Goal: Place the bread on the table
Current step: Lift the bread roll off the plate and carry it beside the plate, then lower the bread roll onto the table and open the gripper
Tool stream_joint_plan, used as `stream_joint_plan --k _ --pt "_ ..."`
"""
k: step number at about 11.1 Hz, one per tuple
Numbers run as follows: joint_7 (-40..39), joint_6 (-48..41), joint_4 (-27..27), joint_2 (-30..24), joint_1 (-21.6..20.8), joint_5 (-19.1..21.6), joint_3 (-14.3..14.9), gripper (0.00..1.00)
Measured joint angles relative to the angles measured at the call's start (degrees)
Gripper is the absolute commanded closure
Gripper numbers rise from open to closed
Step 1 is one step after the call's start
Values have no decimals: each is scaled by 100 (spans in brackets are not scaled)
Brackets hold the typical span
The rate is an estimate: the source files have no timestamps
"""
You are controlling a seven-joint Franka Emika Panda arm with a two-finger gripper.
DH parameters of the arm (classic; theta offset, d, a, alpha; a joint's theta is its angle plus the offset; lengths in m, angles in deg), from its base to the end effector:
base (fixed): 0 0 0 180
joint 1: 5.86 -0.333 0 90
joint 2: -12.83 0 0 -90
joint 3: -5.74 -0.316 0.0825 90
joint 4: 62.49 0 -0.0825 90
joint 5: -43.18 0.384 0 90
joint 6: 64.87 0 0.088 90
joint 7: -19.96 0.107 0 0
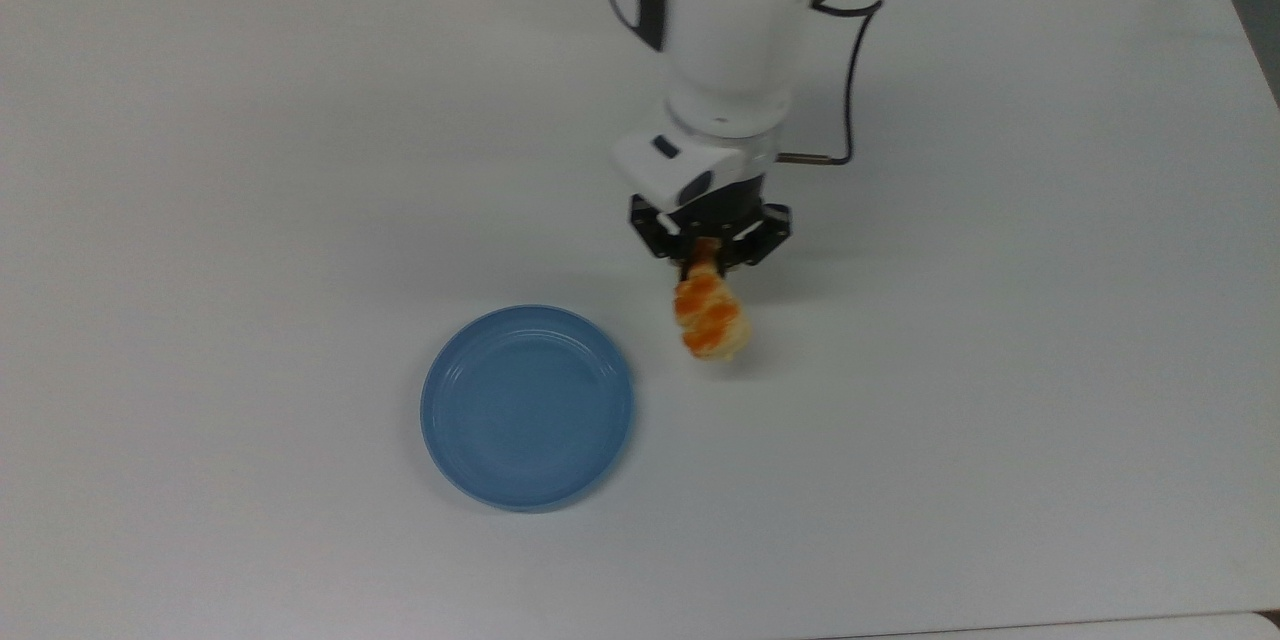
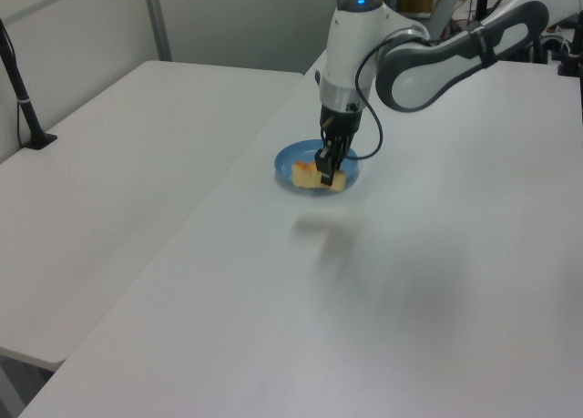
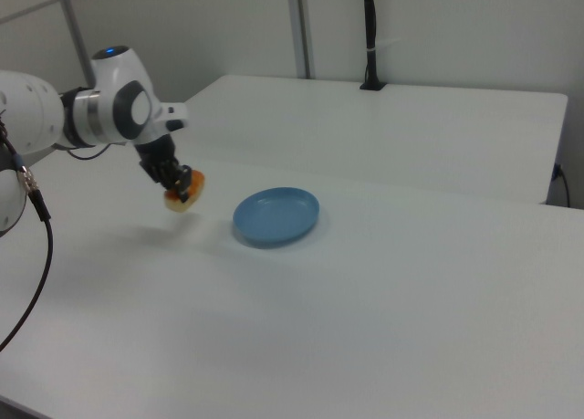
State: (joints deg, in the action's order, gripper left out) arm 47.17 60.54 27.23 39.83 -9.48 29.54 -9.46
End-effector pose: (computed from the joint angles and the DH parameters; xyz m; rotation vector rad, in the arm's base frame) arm 0.6732 0.1920 0.3951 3.1110 -0.0974 0.2990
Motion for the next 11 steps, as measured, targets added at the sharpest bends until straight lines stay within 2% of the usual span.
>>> stream_joint_plan --k 3,5,7,8,9,11 --pt "970 -31 79 181 -707 -4 52 70" --pt "1266 -31 41 322 -892 -19 79 68" --pt "1272 -31 37 409 -922 -116 90 60" --pt "1273 -31 37 424 -931 -273 91 33" --pt "1273 -31 37 432 -954 -372 91 18" --pt "1273 -31 39 471 -1001 -400 91 2"
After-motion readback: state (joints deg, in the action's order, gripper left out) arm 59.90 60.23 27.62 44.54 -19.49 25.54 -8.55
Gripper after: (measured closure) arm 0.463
